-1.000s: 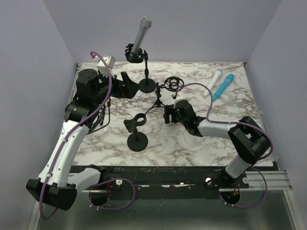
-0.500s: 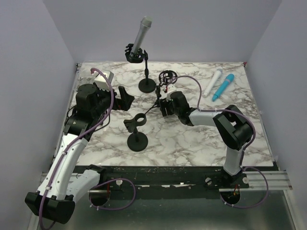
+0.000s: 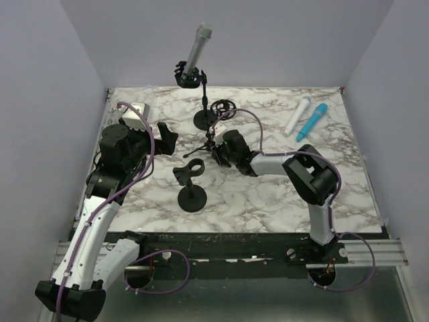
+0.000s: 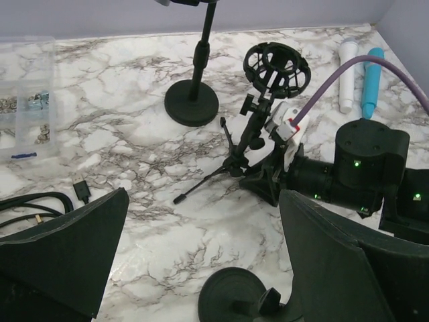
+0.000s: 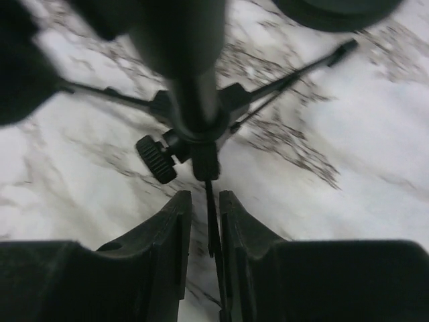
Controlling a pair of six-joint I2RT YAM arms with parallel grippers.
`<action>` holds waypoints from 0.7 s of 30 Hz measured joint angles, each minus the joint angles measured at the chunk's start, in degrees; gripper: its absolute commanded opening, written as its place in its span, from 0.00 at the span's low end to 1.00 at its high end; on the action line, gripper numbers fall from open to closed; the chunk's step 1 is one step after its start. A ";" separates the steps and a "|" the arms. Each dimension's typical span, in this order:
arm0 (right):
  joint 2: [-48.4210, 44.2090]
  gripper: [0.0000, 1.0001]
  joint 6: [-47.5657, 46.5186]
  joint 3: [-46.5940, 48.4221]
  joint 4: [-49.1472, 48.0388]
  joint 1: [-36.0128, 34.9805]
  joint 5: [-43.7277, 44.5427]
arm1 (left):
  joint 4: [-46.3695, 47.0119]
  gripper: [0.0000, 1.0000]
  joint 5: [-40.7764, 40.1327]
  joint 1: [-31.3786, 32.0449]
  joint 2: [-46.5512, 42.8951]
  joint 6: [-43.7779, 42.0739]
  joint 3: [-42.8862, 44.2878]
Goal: Remove the microphone from the stand
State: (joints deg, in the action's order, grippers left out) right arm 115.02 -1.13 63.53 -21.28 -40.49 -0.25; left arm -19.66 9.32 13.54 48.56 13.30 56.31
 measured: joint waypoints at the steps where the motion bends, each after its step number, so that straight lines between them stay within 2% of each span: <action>1: 0.90 0.29 0.07 1.09 0.02 -1.22 -0.11 | 0.07 0.99 -0.31 -0.13 -0.02 0.00 -0.07; 11: 9.90 0.34 0.26 12.96 0.61 -10.91 -1.64 | 0.33 0.99 -2.91 -0.85 -0.74 0.02 -1.29; 15: 10.23 0.53 1.33 13.77 1.27 -11.54 -2.05 | 0.33 0.99 -4.20 -0.85 -1.44 0.04 -1.81; 21: 6.88 0.68 3.37 10.14 2.27 -11.23 0.81 | 0.37 0.99 -4.90 -1.18 -1.51 0.07 -1.81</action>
State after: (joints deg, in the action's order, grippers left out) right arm 121.91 2.24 73.67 -19.00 -51.72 0.56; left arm -19.29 4.43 12.36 47.05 13.37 54.50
